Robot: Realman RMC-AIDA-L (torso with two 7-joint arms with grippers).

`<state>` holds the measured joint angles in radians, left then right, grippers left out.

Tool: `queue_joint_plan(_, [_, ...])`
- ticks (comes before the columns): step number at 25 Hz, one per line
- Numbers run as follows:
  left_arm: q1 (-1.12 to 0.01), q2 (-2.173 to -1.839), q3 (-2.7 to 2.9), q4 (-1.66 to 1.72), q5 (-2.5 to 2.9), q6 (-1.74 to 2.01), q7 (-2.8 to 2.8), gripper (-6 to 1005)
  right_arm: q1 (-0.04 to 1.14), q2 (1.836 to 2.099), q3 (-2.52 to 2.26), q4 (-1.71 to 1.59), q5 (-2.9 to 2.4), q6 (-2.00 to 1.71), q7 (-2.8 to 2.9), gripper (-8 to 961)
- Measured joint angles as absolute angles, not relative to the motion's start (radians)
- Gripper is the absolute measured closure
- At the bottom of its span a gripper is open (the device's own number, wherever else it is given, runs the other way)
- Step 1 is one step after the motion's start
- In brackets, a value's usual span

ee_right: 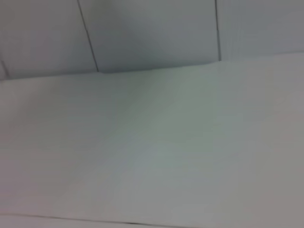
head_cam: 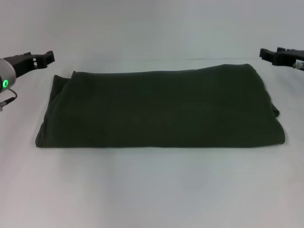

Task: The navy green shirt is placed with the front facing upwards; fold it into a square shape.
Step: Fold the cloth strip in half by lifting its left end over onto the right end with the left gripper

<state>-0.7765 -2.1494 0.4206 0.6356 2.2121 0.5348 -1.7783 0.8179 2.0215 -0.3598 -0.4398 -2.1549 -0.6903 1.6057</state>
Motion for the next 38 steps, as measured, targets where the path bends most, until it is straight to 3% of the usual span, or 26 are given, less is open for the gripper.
queue_joint_plan(7, [-0.702, -2.153, 0.420, 0.754, 2.160, 0.829, -1.830, 296, 0.755, 2.008, -0.362, -0.513, -2.145, -0.935, 1.719, 265])
queue_joint_plan(15, [-0.596, -2.156, 0.420, 0.863, 2.115, 1.177, -1.856, 175, 0.631, 2.001, -0.371, -0.640, -2.151, -1.234, 1.874, 272])
queue_joint_plan(21, [-0.524, -2.162, 0.420, 0.887, 2.122, 1.208, -1.859, 180, 0.563, 1.946, -0.465, -0.656, -2.154, -1.322, 2.010, 274])
queue_joint_plan(26, [-0.480, -2.161, 0.422, 0.896, 2.138, 1.220, -1.853, 184, 0.531, 1.919, -0.525, -0.660, -2.176, -1.346, 2.111, 274])
queue_joint_plan(32, [-0.440, -2.163, 0.422, 0.924, 2.181, 1.257, -1.846, 188, 0.535, 1.914, -0.532, -0.655, -2.270, -1.346, 2.175, 275])
queue_joint_plan(38, [-0.428, -2.163, 0.422, 0.923, 2.223, 1.259, -1.836, 193, 0.540, 1.928, -0.532, -0.645, -2.297, -1.304, 2.190, 275])
